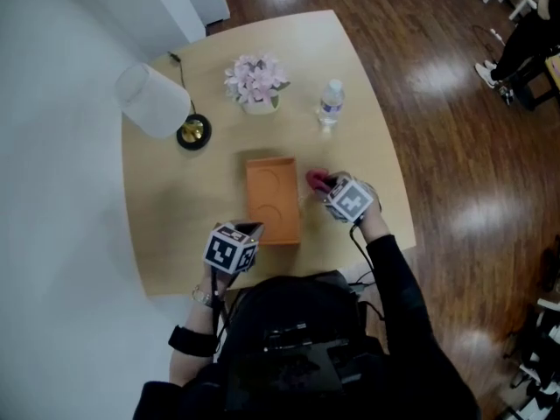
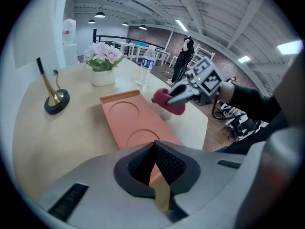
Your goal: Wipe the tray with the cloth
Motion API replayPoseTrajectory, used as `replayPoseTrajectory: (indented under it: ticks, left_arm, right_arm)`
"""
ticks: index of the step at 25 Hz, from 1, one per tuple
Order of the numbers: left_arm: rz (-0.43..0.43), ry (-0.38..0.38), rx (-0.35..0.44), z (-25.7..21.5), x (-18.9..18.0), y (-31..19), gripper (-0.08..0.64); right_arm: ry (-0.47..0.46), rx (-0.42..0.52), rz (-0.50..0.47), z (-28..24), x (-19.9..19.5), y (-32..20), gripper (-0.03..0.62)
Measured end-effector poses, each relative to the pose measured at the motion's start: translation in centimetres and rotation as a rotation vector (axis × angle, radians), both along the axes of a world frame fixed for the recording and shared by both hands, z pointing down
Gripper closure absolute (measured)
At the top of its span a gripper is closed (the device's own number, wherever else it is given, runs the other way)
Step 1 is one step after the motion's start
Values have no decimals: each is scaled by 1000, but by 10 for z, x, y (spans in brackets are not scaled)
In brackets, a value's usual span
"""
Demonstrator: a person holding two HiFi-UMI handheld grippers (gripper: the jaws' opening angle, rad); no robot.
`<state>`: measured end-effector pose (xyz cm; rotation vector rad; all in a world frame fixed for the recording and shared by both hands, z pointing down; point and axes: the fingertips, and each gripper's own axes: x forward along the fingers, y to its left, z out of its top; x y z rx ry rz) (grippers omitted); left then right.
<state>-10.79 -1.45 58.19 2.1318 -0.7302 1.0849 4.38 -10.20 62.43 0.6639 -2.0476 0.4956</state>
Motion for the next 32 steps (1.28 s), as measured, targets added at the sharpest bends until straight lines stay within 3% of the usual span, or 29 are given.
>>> replayPoseTrajectory:
  ticks: [6, 11, 19, 25, 29, 32]
  left_arm:
    - [-116, -24, -111, 35, -32, 58, 558]
    - [-154, -18, -189, 63, -28, 76, 558]
    - [-250, -25, -211, 81, -28, 63, 558]
    - [-338, -42, -213, 85, -51, 58, 560]
    - [-368, -81, -191, 85, -79, 43, 560]
    - [-379, -157, -159, 84, -110, 24, 560]
  right_arm:
    - [45, 80, -46, -1, -15, -87, 506]
    - [44, 56, -147, 11, -44, -119, 506]
    - [40, 5, -301, 22, -67, -115, 509]
    - [64, -23, -395, 24, -70, -99, 512]
    - [62, -77, -416, 30, -65, -69, 514]
    - [56, -41, -364, 31, -61, -47, 512]
